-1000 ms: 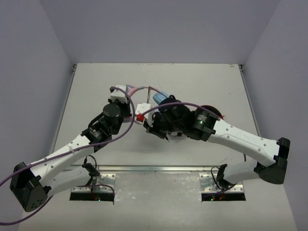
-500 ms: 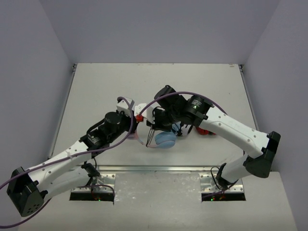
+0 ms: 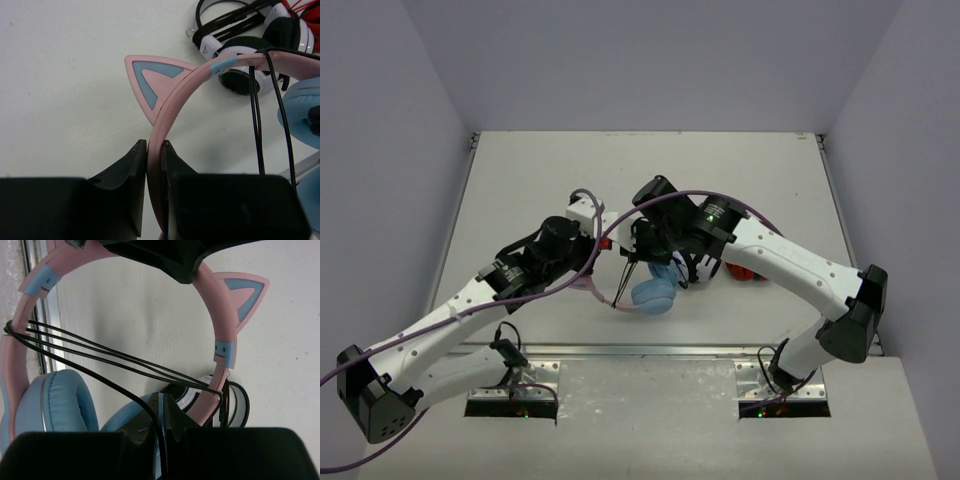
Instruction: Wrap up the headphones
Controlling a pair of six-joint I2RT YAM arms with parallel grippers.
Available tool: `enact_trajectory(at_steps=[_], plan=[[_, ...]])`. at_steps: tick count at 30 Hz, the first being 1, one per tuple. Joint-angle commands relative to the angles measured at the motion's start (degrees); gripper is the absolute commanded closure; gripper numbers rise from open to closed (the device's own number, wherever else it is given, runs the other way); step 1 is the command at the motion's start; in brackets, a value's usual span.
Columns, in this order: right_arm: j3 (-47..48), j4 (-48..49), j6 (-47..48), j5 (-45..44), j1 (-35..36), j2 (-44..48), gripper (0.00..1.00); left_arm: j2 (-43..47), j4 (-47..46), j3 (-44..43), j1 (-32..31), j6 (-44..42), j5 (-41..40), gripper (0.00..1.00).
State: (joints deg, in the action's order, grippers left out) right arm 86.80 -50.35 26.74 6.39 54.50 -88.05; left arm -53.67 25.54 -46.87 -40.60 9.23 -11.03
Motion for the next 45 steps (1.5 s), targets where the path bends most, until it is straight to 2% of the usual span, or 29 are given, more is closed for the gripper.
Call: enact_trajectory(at_steps=[1, 4, 8, 13, 15, 17, 21, 24, 28, 29, 30, 33, 34, 39, 40, 45], plan=[[-0.5, 3.9, 1.6, -3.7, -0.6, 0.0, 0.92, 0.4, 2.4, -2.4, -0.7, -5.5, 1.4, 1.00], [-0.3, 3.8, 1.2, -1.1, -1.0, -0.5, 0.90, 1.8, 1.4, -0.8, -0.7, -6.7, 1.8, 1.00], [0.7, 1.5, 0.9, 3.2, -1.4, -1.9, 0.91, 2.8, 0.4, 0.3, -0.7, -6.2, 1.7, 1.00], [-0.4, 1.3, 0.9, 2.7, -2.6, -2.8, 0.90, 3.1, 0.5, 0.5, -0.7, -6.1, 0.2, 1.00], [-1.0, 1.6, 1.0, 2.7, -3.8, -2.7, 0.81, 3.7, 0.5, 0.6, -0.7, -6.3, 0.7, 1.00], [-1.0, 1.8, 1.3, 3.8, -5.0, -2.6, 0.78, 3.8, 0.3, 0.6, -0.7, -6.5, 1.1, 1.00], [0.5, 1.3, 1.1, 7.7, -7.2, -3.3, 0.77, 3.3, 0.2, 0.6, -0.7, -6.6, 1.9, 1.00], [1.4, 0.0, 1.2, 9.3, -7.6, -5.1, 0.81, 3.4, -0.1, 0.7, -0.7, -6.6, 2.3, 1.00], [2.3, -0.6, 0.9, 9.4, -8.1, -8.4, 0.77, 3.6, 0.4, 0.5, -0.7, -6.6, 2.2, 1.00], [2.6, -0.9, 0.9, 9.8, -8.2, -8.9, 0.78, 3.7, 0.3, 0.6, -0.7, -6.6, 2.1, 1.00], [3.5, -1.3, 0.8, 10.6, -8.4, -9.3, 0.86, 3.7, 0.3, 0.6, -0.7, -6.6, 1.9, 1.00], [4.5, -1.6, 0.7, 10.2, -8.9, -10.6, 0.94, 3.5, 0.2, 0.6, -0.7, -6.6, 1.4, 0.99], [4.6, -1.5, 0.8, 9.9, -9.1, -10.7, 0.94, 3.4, 0.2, 0.6, -0.7, -6.6, 1.3, 1.00], [4.7, -0.7, 0.9, 9.3, -11.5, -10.9, 0.88, 4.1, 0.0, 0.9, -0.7, -6.9, 3.5, 1.00], [5.0, -0.6, 0.9, 9.4, -12.0, -11.0, 0.84, 4.4, -0.1, 0.9, -0.7, -6.9, 3.9, 1.00], [6.0, -0.7, 0.9, 9.3, -13.0, -12.4, 0.80, 4.3, -0.7, 0.6, -0.7, -7.0, 3.5, 1.00]])
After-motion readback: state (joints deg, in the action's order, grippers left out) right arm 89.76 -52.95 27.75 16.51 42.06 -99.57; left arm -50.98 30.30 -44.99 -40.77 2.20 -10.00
